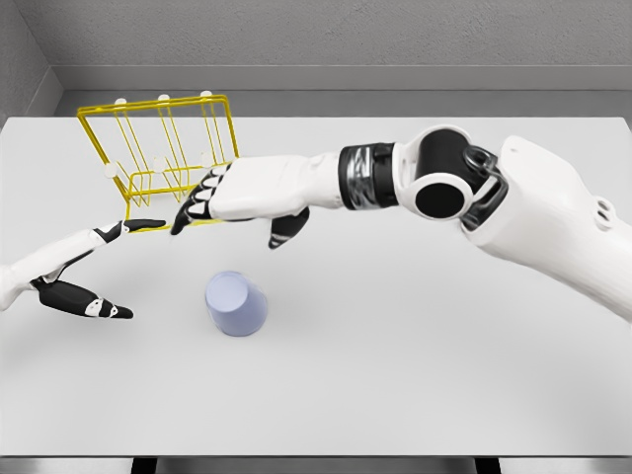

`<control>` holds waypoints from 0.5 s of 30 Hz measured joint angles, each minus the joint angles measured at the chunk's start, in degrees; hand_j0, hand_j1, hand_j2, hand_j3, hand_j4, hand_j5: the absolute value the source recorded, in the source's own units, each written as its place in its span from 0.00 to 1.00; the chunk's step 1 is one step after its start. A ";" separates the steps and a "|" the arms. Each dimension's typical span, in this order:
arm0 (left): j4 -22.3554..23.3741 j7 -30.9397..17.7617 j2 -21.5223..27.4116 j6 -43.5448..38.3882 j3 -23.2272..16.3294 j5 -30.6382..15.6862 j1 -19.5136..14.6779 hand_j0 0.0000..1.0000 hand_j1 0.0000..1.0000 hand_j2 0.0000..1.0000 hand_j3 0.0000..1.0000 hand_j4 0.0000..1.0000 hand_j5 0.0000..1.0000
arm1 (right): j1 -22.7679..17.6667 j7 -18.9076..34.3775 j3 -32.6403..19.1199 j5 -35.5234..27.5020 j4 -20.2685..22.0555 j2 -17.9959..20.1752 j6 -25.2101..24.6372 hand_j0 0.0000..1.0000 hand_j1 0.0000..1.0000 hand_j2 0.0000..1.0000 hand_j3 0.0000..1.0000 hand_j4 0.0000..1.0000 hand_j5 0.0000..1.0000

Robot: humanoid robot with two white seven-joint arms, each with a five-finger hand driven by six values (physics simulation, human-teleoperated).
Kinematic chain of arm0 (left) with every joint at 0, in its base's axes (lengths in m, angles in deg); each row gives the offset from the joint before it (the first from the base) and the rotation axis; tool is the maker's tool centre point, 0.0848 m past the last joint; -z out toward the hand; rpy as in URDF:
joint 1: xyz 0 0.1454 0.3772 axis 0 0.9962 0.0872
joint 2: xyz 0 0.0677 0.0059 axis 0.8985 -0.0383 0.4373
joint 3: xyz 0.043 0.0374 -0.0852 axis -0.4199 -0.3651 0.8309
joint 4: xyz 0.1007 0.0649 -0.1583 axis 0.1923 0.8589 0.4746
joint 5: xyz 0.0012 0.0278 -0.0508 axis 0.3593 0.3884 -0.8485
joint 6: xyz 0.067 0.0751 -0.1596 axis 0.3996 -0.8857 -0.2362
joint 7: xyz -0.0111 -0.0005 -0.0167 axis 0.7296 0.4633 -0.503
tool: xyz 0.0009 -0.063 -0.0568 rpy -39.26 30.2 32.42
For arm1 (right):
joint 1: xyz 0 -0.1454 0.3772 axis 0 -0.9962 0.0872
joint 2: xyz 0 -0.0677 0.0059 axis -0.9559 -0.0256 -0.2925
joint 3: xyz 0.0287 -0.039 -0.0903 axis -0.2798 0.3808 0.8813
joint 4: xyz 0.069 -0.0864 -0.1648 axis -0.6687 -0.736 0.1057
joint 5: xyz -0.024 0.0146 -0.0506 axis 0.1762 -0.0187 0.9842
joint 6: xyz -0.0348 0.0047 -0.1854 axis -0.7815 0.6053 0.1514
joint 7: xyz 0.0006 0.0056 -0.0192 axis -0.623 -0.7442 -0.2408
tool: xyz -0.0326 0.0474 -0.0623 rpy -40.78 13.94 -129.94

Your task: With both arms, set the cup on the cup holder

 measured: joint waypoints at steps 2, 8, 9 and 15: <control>0.02 0.00 -0.06 0.00 -0.14 0.05 -0.09 1.00 1.00 1.00 1.00 1.00 1.00 | -0.18 0.00 -1.59 0.14 0.30 2.13 0.24 1.00 1.00 1.00 1.00 1.00 1.00; -0.04 0.01 -1.32 -3.27 -2.02 0.36 -5.01 1.00 1.00 1.00 1.00 1.00 1.00 | -5.54 0.01 -11.65 0.14 0.89 15.03 5.07 1.00 1.00 1.00 1.00 1.00 1.00; -0.04 0.01 -1.74 -4.78 -2.82 0.37 -5.28 1.00 1.00 1.00 1.00 1.00 1.00 | -7.46 0.01 -13.32 0.16 0.88 17.03 6.36 1.00 1.00 1.00 1.00 1.00 1.00; -0.04 0.00 -4.97 -11.76 -4.67 0.00 -5.81 1.00 1.00 1.00 1.00 1.00 1.00 | -16.07 0.01 -23.42 -0.09 0.62 26.50 14.91 1.00 1.00 1.00 1.00 1.00 1.00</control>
